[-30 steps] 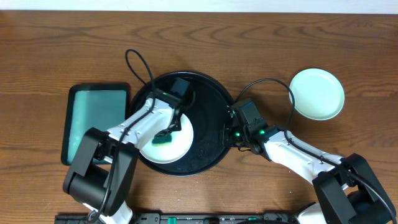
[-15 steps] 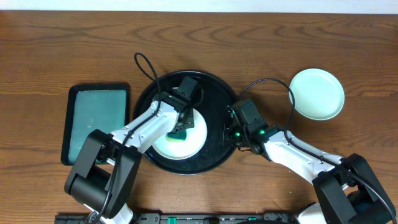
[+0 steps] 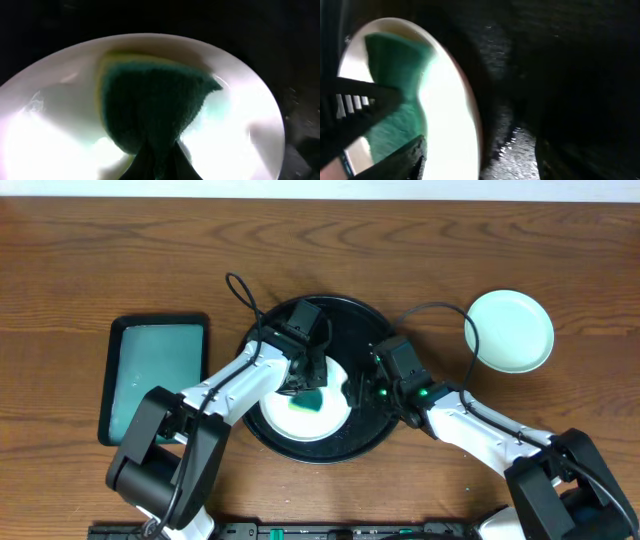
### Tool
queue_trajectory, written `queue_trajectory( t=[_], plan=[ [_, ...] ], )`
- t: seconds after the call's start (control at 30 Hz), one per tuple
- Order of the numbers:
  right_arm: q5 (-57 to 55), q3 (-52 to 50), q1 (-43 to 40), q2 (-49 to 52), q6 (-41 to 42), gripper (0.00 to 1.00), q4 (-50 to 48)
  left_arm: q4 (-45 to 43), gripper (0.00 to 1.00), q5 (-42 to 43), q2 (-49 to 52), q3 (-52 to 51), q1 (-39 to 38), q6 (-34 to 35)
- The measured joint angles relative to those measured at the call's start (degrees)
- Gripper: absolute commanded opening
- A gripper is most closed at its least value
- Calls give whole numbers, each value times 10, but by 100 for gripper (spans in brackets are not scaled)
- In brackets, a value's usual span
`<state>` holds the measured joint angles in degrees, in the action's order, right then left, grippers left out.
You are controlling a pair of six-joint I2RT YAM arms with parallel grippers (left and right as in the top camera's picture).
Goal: Clean dirty plates on tray and stack at the side
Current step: 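Scrub the white plate's green smears with the sponge in the left gripper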
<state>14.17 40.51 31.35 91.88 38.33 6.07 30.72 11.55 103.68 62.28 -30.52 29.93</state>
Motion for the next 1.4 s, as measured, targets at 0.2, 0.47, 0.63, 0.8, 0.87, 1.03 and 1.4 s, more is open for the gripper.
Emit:
queue_trajectory(
  t=[0.2,0.47,0.63,0.8,0.87,1.03,1.4],
  plan=[
    [4,0,1,0,2,47,-27,0,7,14,0,0,-1,0],
    [4,0,12,8,36,41,-7,0,7,19,0,0,-1,1],
    [2,0,28,23,68,15,-12,1,7,21,0,0,-1,1],
    [-8,-1,25,32,113,1,-7,1,7,22,1,0,-1,3],
    [-8,-1,25,33,118,1,-7,2,7,22,1,0,-1,2],
    [-9,-1,25,33,123,1,-7,28,7,4,1,7,-3,0],
    [-7,-1,27,34,124,1,-9,139,7,-168,0,18,-23,3]
  ],
)
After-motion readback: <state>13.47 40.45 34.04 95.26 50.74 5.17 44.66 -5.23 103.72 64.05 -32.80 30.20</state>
